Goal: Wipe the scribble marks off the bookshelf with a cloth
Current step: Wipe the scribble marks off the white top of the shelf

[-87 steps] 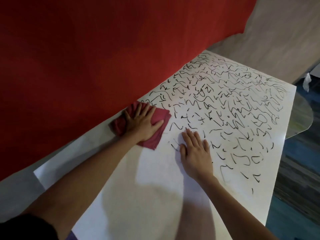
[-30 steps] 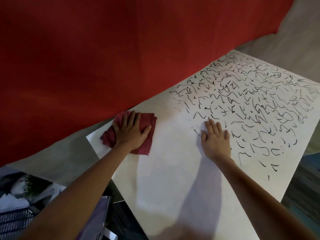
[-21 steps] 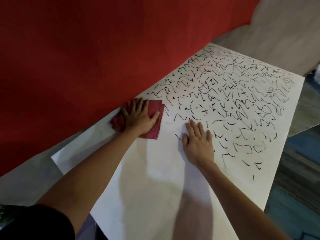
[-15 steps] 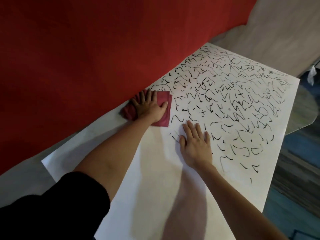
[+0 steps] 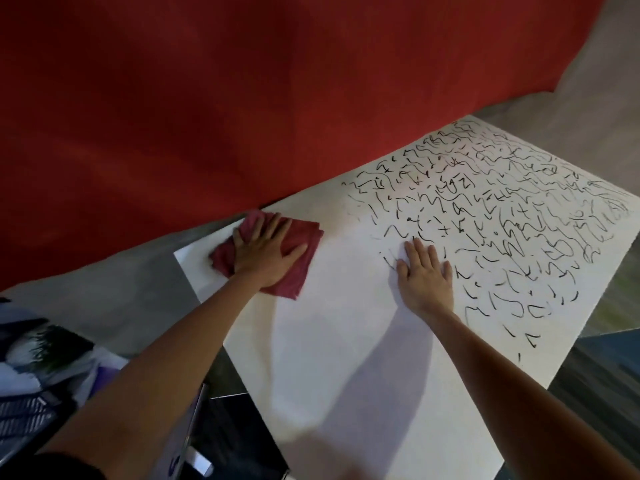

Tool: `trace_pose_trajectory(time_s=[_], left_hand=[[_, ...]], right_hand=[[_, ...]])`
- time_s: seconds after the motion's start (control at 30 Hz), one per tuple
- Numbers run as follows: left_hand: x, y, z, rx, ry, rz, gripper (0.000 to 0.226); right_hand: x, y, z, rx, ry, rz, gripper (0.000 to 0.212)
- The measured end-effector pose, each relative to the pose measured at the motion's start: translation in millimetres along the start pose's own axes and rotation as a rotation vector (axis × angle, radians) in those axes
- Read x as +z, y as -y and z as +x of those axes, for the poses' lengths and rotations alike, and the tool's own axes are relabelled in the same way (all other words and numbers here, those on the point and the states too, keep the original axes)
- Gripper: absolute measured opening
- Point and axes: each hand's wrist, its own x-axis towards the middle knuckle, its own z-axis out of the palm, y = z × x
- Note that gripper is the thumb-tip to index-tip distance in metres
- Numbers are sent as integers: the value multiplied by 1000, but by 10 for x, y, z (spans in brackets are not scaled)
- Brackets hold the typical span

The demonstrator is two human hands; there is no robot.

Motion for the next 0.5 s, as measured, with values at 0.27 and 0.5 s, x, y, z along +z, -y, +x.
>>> trace_pose_trajectory(time_s=[0.27, 0.5], left_hand=[[-9, 397, -356, -262, -4, -32, 73], [75, -17, -720, -294, -6, -28, 70]], right_hand=[[-28, 1, -46, -21, 16, -6, 52], [-16, 47, -34, -17, -21, -6, 52]])
